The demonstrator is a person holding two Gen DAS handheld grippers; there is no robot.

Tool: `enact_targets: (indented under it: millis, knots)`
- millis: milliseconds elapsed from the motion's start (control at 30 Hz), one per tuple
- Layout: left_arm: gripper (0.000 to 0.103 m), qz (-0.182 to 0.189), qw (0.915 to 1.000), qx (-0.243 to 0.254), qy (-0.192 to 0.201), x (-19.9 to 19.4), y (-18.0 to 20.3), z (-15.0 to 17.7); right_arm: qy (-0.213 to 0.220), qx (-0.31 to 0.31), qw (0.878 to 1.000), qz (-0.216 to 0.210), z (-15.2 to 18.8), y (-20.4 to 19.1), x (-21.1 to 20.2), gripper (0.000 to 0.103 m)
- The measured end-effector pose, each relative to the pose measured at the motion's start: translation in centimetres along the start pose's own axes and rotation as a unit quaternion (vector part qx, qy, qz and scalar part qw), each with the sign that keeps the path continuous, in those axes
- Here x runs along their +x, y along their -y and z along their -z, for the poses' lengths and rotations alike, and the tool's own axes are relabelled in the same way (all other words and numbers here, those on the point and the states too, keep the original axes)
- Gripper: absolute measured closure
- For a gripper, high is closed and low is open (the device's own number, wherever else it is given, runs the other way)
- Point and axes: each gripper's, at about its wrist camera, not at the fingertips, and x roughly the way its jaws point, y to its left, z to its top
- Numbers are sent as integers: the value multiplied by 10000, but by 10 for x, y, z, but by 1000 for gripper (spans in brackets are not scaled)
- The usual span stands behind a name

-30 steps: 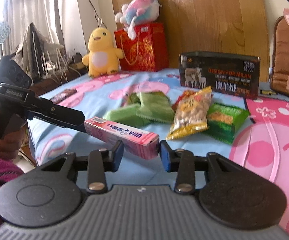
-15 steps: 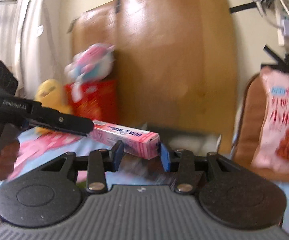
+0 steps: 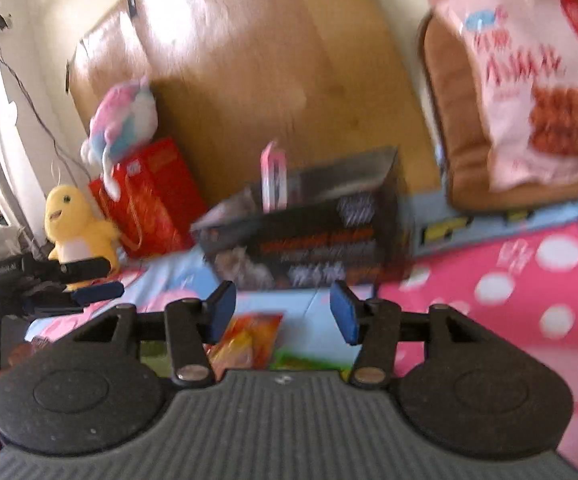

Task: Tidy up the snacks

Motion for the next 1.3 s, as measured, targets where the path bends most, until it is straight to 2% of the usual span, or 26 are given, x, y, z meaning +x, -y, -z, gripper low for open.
enact_targets:
  millis: [133,300,400,567,733,1000,1233,1300]
  knots:
    - [40,-96,9995,-276,138,-15,-17,13,-166,-68,9998,-131,-1,-20,15,48]
    - [40,-168,9998,-73,61,-11,-17,23,-168,-18,9993,-333,2,-40,20,48]
    - [40,-2,9999,-16,137,-12,-16,23,-148,-105,9978,-632,9,-55,14,48]
    - [40,179,9996,-101,194,-18,-19,25,-360,-892,9910,-934,29,-89,1,48]
    - [38,241,9995,-66,198,-19,-18,26,-632,-1579,9825,-754,51,-109,1,48]
    - [38,230,9994,224,163,-18,-9,29,-673,-1519,9857,-285,59,-96,3,49]
    - [38,222,9992,303,134,-18,-6,30,-581,-1427,9874,-357,62,-91,0,49]
    - [38,224,9992,303,130,-18,-6,30,-573,-1416,9876,-371,62,-92,0,53]
